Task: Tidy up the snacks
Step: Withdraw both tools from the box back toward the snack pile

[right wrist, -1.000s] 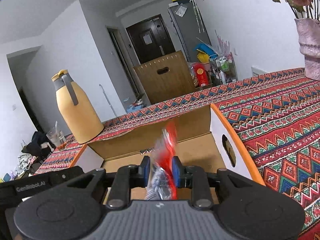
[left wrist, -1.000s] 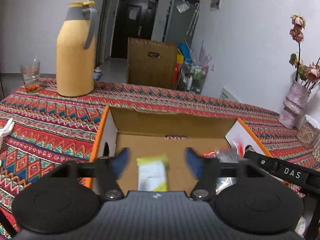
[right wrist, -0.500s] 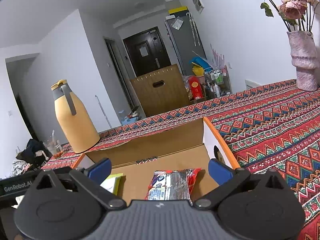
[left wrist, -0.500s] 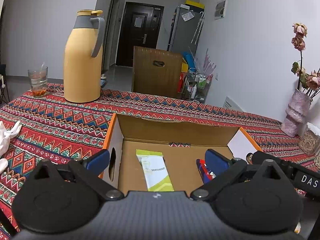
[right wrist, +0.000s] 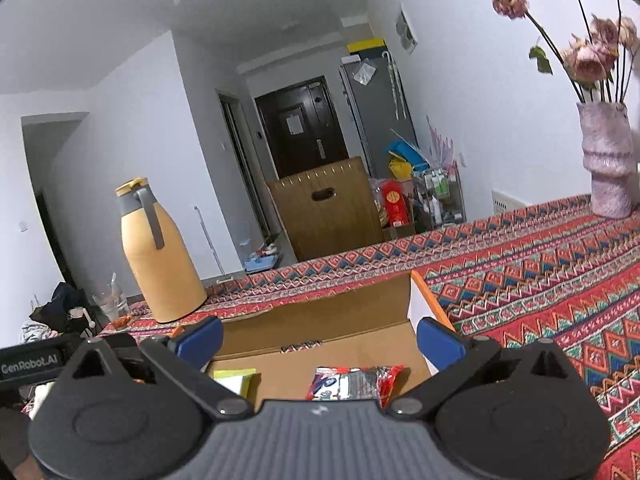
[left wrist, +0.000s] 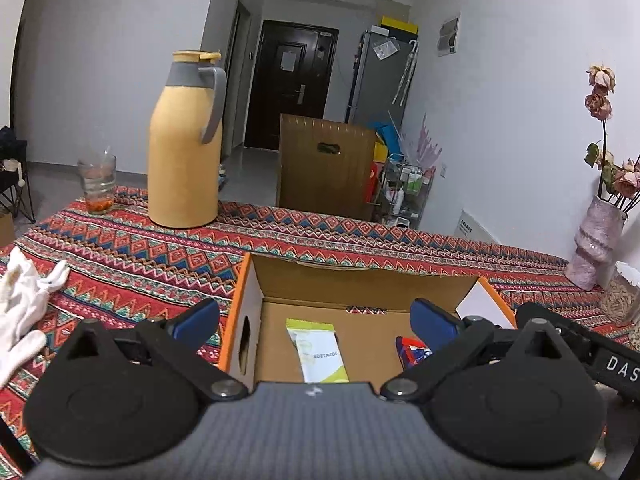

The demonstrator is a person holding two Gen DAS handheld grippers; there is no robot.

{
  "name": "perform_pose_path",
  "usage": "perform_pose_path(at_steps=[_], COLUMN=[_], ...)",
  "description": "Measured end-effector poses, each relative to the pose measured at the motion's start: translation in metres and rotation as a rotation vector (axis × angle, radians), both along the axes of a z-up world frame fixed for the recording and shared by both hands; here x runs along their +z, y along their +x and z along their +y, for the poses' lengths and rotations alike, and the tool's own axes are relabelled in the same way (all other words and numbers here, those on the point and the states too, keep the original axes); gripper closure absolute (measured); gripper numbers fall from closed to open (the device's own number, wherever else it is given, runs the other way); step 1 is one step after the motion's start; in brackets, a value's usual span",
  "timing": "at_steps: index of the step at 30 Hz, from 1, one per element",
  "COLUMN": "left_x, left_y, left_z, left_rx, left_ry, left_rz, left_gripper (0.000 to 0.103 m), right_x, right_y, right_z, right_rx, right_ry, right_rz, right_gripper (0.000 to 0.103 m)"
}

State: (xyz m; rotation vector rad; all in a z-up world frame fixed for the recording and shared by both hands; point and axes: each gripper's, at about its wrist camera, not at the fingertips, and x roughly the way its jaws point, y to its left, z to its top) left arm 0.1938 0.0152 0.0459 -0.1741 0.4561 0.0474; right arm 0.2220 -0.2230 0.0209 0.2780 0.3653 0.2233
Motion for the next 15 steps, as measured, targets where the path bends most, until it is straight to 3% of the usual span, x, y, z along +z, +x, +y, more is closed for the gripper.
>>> perform_pose_path(at_steps=[15], left_x=[0.009], left_y=[-0.05], left_z=[0.015], left_rx=[0.02], left_ry=[0.044], left_rz=[-0.014], left_gripper=[0.0], right_x=[0.007], right_y=[-0.056], right_z=[-0.004], right_rx=[0.014], right_ry=[-0.053], right_rz=[-0.024], right_gripper=[0.0])
